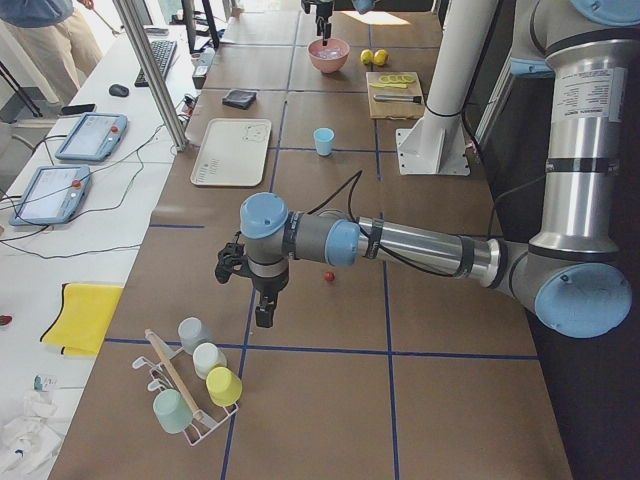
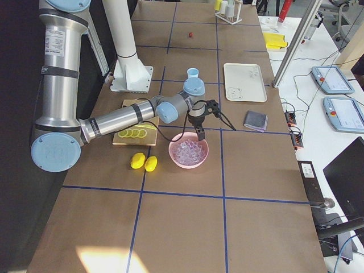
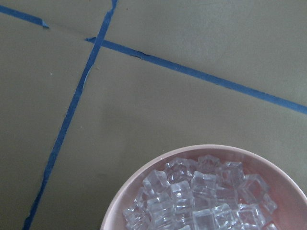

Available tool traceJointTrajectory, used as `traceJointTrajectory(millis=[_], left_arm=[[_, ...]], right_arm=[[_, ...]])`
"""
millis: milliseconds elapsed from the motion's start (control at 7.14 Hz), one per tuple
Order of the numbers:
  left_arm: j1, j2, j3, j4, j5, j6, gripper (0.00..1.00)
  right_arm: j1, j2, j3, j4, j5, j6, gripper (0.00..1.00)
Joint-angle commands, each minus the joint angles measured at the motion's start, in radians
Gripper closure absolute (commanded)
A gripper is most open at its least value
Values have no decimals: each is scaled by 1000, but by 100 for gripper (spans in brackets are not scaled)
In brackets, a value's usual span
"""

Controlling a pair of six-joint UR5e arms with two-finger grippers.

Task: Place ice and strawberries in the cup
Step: 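Lower the right gripper into the bowl and grasp a third ice cube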

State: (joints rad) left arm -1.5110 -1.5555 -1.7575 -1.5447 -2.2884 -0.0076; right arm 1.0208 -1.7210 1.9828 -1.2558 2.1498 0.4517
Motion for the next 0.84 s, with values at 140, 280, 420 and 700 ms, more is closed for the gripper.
traceJointTrajectory(millis=[140,280,420,700], left_arm=[[0,0,0,0,0,0,0],[0,0,0,0,0,0,0],[2,0,0,0,0,0,0],[5,0,0,0,0,0,0]], right_arm=[[-62,-37,-1,30,-28,36,8],[-73,-51,-2,30,-30,35,12],[-76,-57,-2,30,-30,35,15],[-76,-58,-9,29,-30,33,17]])
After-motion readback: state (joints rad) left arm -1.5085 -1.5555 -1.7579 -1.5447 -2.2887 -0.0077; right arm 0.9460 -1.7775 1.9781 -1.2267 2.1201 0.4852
